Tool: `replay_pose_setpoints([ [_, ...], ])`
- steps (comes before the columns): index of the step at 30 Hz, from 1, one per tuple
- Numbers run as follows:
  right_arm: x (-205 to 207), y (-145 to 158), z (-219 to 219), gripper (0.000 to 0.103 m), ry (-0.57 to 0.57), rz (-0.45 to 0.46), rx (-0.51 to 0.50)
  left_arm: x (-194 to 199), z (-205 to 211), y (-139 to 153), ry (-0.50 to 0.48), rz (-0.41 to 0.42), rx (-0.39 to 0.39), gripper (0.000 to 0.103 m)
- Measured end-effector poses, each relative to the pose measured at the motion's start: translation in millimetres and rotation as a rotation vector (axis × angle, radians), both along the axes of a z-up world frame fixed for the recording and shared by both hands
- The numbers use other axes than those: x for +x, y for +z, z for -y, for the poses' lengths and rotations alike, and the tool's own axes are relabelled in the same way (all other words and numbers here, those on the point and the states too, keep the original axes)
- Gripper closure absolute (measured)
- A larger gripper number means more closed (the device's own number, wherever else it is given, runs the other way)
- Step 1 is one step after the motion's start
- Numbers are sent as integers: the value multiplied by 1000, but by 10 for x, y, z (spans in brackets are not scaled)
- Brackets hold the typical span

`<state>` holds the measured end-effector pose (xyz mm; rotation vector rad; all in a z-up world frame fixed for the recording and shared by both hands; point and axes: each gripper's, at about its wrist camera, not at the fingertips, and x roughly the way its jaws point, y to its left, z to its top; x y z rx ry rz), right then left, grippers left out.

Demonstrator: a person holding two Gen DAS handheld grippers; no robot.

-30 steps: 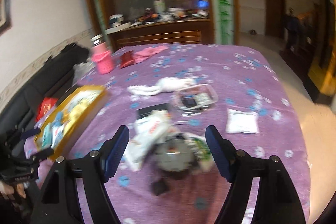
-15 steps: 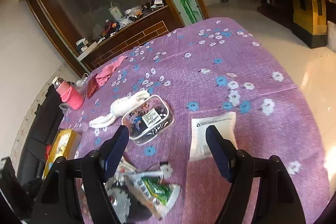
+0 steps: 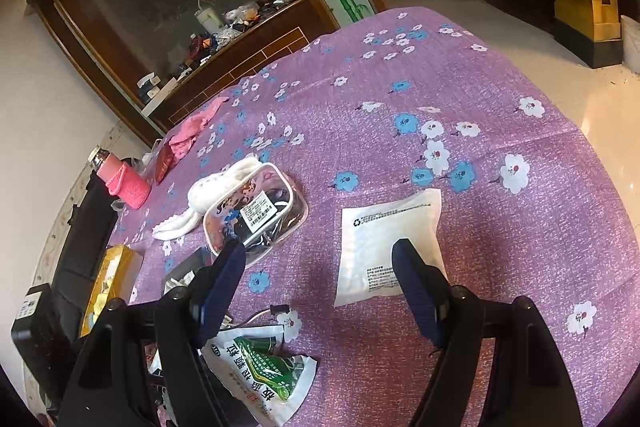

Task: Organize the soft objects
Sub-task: 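Grasp the white plastic bag with red print with the left tool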

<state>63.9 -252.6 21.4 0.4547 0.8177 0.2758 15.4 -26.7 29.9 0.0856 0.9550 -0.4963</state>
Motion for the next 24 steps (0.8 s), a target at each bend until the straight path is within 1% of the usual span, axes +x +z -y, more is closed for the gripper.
replay_pose_setpoints([
  [3, -5, 17, 27, 28, -12, 9, 3, -15, -136, -2, 8, -13, -55, 51],
  [5, -3, 12, 63, 28, -26, 7, 7, -48, -243, 4, 29, -12, -52, 51],
  [9, 14, -32, 118, 28, -45, -16, 28, -129, -523, 18, 105, -17, -57, 51],
  [11, 19, -36, 122, 28, -46, -17, 30, -145, -627, -1, 147, -23, -50, 48],
  [12, 19, -38, 123, 28, -45, -16, 27, -144, -650, -12, 158, -25, -62, 47],
  [13, 20, -40, 121, 28, -45, -14, 23, -123, -645, -29, 166, -29, -57, 47],
  [15, 30, -49, 114, 28, -46, -15, 15, -56, -547, -126, 190, -46, 17, 40],
  [16, 35, -54, 112, 28, -47, -16, 12, -56, -490, -134, 191, -12, 35, 37],
  [17, 39, -64, 120, 28, -51, -18, 9, -42, -454, -149, 186, -3, 44, 36],
  [18, 43, -64, 122, 28, -55, -19, 6, -39, -416, -157, 187, 14, 60, 36],
  [19, 43, -65, 141, 28, -64, -19, 3, -42, -384, -158, 186, 30, 67, 41],
  [20, 41, -61, 180, 28, -75, -15, 5, -43, -398, -142, 184, 35, 54, 59],
  [21, 37, -51, 224, 28, -89, -9, 8, -56, -427, -123, 175, 20, 7, 59],
  [22, 34, -41, 265, 28, -104, -5, 12, -88, -460, -86, 183, 26, -17, 59],
  [24, 39, -55, 377, 28, -139, -10, 24, -146, -507, 4, 190, 57, -22, 59],
])
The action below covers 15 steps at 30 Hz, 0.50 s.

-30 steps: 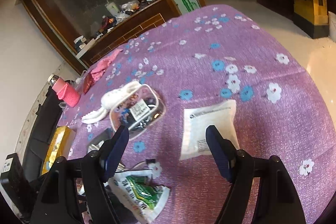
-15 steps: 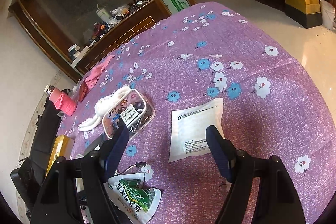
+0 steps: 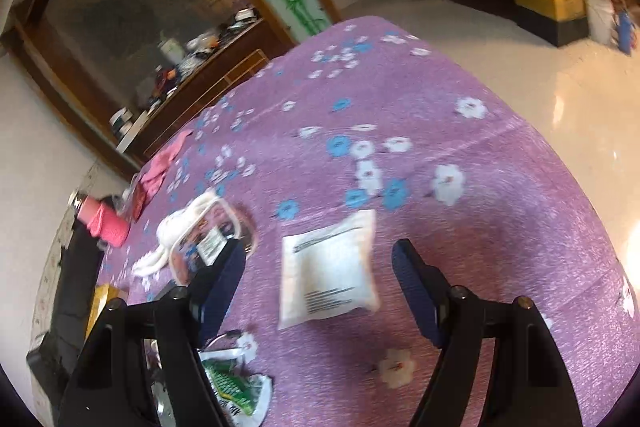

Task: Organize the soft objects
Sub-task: 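Grasp the white plastic bag with red print with the left tool, then carry the plastic bag toward the box with left tool while right tool grasps white envelope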

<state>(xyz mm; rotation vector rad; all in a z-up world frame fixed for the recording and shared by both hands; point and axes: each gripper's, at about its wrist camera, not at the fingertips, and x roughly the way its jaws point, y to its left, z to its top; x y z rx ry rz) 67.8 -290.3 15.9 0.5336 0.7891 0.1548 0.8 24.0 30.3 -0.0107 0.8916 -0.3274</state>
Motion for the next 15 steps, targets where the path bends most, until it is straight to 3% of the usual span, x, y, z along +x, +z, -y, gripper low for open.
replay_pose_setpoints([
  [5, 64, -114, 111, 28, -27, -49, 39, -222, -168, 271, 21, 51, -60, 59],
  [9, 129, -170, -58, 27, 20, -83, -32, -410, -312, 406, 44, 77, -71, 59],
  [15, 254, -191, -314, 11, 38, -123, -173, -627, -596, 568, 99, 123, -59, 59],
])
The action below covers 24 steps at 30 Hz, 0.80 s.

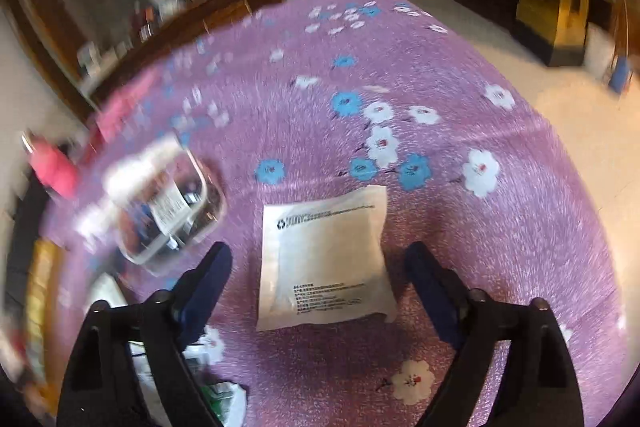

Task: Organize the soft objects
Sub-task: 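Carry the plastic bag toward the box with left tool while right tool grasps white envelope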

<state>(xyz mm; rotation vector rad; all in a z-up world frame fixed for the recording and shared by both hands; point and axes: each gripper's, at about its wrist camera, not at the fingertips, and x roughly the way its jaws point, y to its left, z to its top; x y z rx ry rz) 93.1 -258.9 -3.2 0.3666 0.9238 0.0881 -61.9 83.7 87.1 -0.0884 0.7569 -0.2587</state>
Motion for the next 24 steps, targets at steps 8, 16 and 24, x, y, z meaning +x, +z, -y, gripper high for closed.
replay_pose_setpoints([
  [8, 99, 55, -513, 79, 117, -89, -325, -373, -517, 109, 99, 46, -41, 58],
  [16, -216, 271, -218, 88, 64, -62, -166, -656, -970, 85, 187, 68, -90, 58],
  [24, -137, 250, -35, 27, 3, -75, -63, -851, -1161, 63, 230, 77, -93, 58],
])
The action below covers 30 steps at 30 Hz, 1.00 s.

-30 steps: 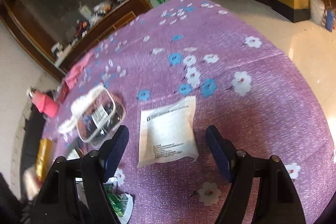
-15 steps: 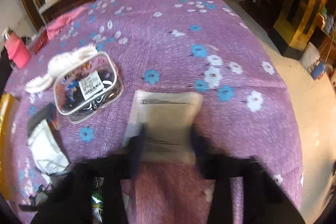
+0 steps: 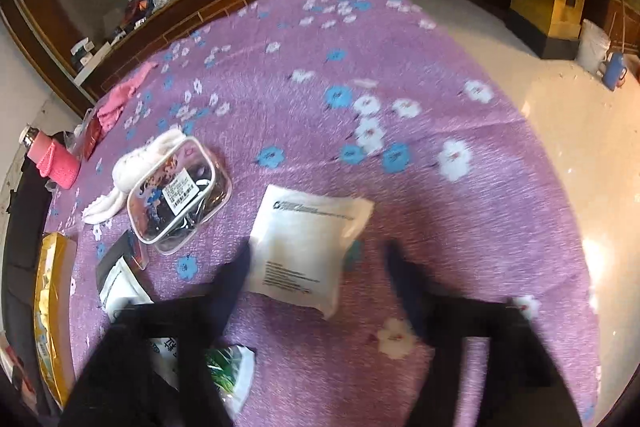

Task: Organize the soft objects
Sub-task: 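Carry the plastic bag toward the box with left tool while right tool grasps white envelope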

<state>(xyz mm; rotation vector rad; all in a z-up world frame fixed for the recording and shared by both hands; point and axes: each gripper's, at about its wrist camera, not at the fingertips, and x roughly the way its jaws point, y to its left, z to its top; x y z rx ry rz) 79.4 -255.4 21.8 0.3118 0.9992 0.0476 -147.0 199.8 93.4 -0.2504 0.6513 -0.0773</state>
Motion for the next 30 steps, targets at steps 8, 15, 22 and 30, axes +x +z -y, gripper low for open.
replay_pose_setpoints([
  [8, 255, -257, -594, 56, 87, -39, -257, -50, -82, -19, 24, -2, -10, 58],
  [15, 75, -44, -477, 90, 99, 15, -129, -59, -119, -65, 27, -4, -25, 58],
  [22, -188, 160, -437, 94, 114, 74, -48, -134, -165, -66, 37, 2, -32, 58],
  [30, -559, 838, -577, 94, 167, 234, -40, -130, -359, -176, 94, -35, -52, 58],
])
